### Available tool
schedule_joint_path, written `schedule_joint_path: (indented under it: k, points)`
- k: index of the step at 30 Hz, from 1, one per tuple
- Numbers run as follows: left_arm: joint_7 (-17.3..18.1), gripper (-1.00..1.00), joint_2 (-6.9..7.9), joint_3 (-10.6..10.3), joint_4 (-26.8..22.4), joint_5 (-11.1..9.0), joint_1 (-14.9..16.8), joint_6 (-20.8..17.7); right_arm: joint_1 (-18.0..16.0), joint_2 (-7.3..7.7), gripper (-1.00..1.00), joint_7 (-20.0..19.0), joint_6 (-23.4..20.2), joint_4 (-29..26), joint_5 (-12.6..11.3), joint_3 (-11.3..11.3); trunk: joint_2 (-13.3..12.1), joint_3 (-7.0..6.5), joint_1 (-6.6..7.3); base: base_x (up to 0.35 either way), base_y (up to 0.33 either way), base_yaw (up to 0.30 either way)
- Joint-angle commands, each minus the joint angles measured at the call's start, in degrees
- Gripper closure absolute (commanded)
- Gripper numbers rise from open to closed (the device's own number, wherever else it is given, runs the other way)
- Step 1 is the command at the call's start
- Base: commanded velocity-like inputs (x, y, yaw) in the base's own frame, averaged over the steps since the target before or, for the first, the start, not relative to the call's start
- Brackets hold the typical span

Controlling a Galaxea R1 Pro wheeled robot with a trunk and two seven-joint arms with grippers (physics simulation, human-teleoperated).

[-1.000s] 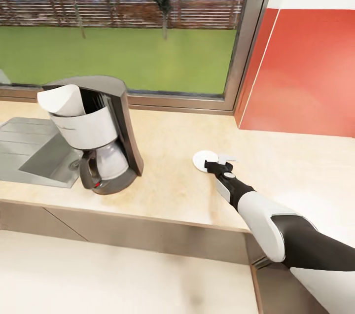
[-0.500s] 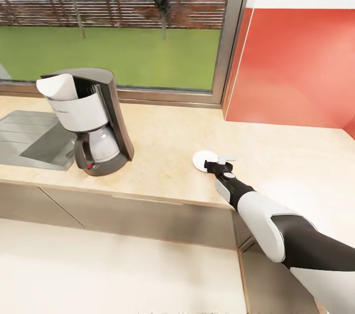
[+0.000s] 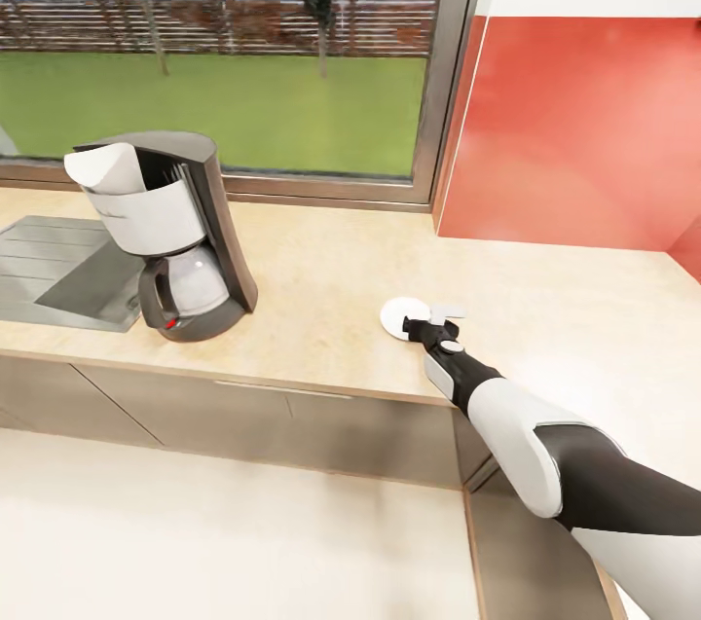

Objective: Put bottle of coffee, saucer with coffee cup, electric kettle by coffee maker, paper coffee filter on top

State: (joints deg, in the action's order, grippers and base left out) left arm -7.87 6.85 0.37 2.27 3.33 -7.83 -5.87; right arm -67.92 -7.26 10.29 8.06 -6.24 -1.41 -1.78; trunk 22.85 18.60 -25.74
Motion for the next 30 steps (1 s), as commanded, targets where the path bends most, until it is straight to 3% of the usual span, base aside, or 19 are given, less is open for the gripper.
schedule_joint_path:
  k: [1, 4, 7, 12, 15, 16, 22, 26, 30]
  points:
    - [-0.1, -1.0, 0.0, 0.0, -0.1, 0.4, 0.0, -0.2, 0.0, -0.08, -1.0, 0.0, 0.3, 2.0, -0.5, 0.1, 0.1, 0.09, -0.04, 0.0, 0.0, 0.0]
    - [-0.1, -1.0, -0.01, -0.1, -1.4, 0.5, 0.3, 1.5, 0.0, -0.16, -1.0, -0.1, 0.2, 0.7, -0.5, 0.1, 0.1, 0.09, -0.04, 0.0, 0.0, 0.0]
    - [-0.1, -1.0, 0.23, -0.2, -3.2, 0.6, 0.5, 4.3, 0.0, -0.15, -1.0, -0.1, 0.1, -4.2, -0.5, 0.2, 0.1, 0.09, -0.04, 0.0, 0.0, 0.0]
    - [-0.1, -1.0, 2.25, -0.1, -6.7, 0.6, 2.5, 10.1, 0.0, -0.12, -1.0, 0.1, -1.3, -13.1, -0.4, 0.2, 0.1, 0.09, -0.04, 0.0, 0.0, 0.0]
    - [-0.1, -1.0, 3.4, -0.1, -9.6, 0.5, 4.6, 14.4, 0.0, 0.0, -1.0, 0.2, -7.2, -18.0, -0.5, 0.1, 0.1, 0.09, -0.04, 0.0, 0.0, 0.0]
    - [-0.1, -1.0, 3.63, 0.0, -10.9, 0.5, 5.7, 15.8, 0.0, 0.16, -1.0, 0.2, -11.7, -21.8, -0.5, 0.1, 0.1, 0.09, -0.04, 0.0, 0.0, 0.0]
    - [-0.1, -1.0, 3.51, 0.0, -16.6, 0.3, 8.9, 17.4, 1.1, 0.36, -1.0, 0.2, -26.4, -33.1, -0.5, 0.0, 0.1, 0.09, -0.04, 0.0, 0.0, 0.0]
    - [-0.2, -1.0, 3.02, 0.0, -20.8, 0.3, 9.1, 17.5, 3.4, 0.23, -1.0, 0.2, -27.5, -34.7, -0.7, 0.0, 0.1, 0.09, -0.04, 0.0, 0.0, 0.0]
    - [-0.3, -1.0, 2.85, 0.1, -21.9, 0.3, 9.1, 19.4, 3.8, -0.04, -1.0, 0.2, -27.6, -34.9, -0.9, 0.1, 0.1, 0.09, -0.04, 0.0, 0.0, 0.0]
